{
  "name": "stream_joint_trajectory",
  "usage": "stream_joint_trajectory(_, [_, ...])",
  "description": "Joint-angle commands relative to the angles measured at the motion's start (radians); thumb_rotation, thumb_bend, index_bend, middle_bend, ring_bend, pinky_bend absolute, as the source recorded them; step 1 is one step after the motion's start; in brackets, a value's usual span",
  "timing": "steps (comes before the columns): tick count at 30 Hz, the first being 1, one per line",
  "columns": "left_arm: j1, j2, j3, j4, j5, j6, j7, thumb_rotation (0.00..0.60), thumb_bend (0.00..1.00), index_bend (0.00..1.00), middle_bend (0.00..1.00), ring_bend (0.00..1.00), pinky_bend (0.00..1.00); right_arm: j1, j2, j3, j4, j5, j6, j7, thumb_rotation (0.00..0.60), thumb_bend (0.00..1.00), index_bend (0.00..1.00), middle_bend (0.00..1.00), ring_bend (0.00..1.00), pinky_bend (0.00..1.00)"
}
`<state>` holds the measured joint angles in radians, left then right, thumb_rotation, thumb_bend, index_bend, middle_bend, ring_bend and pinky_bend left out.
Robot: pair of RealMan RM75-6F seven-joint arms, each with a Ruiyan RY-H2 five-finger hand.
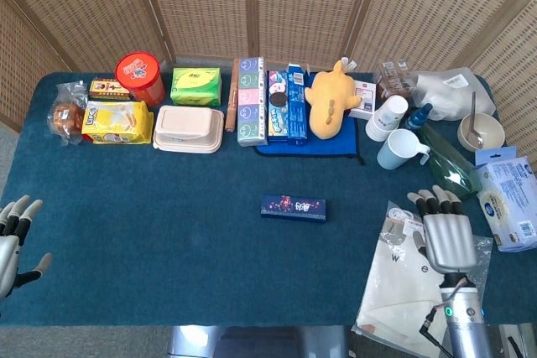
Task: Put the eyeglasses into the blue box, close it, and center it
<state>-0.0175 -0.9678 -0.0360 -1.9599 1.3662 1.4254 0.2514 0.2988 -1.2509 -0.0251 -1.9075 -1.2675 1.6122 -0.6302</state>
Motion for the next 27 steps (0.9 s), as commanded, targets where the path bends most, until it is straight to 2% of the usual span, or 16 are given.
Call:
stream_joint_trajectory(1, [-0.004, -0.008, 0.003, -0.021, -0.017, -0.002, 0.031, 0.6, 0.28, 0.06, 0.02, 0.0, 0.0, -0.061, 0.016, -0.029, -0.005, -0.033, 0.053, 0.018, 0.6, 0.27, 0.28, 0.27, 0.17, 0.2])
stream_joint_trajectory(7, [-0.006, -0.005, 0.015, -0.078, -0.037, -0.003, 0.077, 0.6, 0.28, 0.06, 0.02, 0.0, 0.0, -0.113, 0.018, -0.037, -0.005, -0.093, 0.093, 0.035, 0.6, 0.27, 0.28, 0.27, 0.17, 0.2])
stream_joint_trajectory(14, [0.002, 0.016, 0.034, -0.129, -0.033, 0.008, 0.097, 0.6, 0.28, 0.06, 0.03, 0.0, 0.0, -0.13, 0.038, -0.041, 0.001, -0.138, 0.064, 0.063, 0.6, 0.27, 0.28, 0.27, 0.17, 0.18])
stream_joint_trajectory(19, [0.035, 0.055, 0.051, -0.155, -0.002, 0.064, 0.08, 0.6, 0.28, 0.06, 0.02, 0.0, 0.0, -0.148, 0.043, -0.037, 0.01, -0.162, 0.051, 0.091, 0.6, 0.27, 0.27, 0.27, 0.17, 0.18])
stream_joint_trajectory(27, [0.071, 0.078, 0.074, -0.163, 0.026, 0.108, 0.055, 0.6, 0.28, 0.06, 0.02, 0.0, 0.0, -0.142, 0.029, -0.012, 0.027, -0.165, -0.011, 0.116, 0.6, 0.27, 0.27, 0.27, 0.17, 0.18])
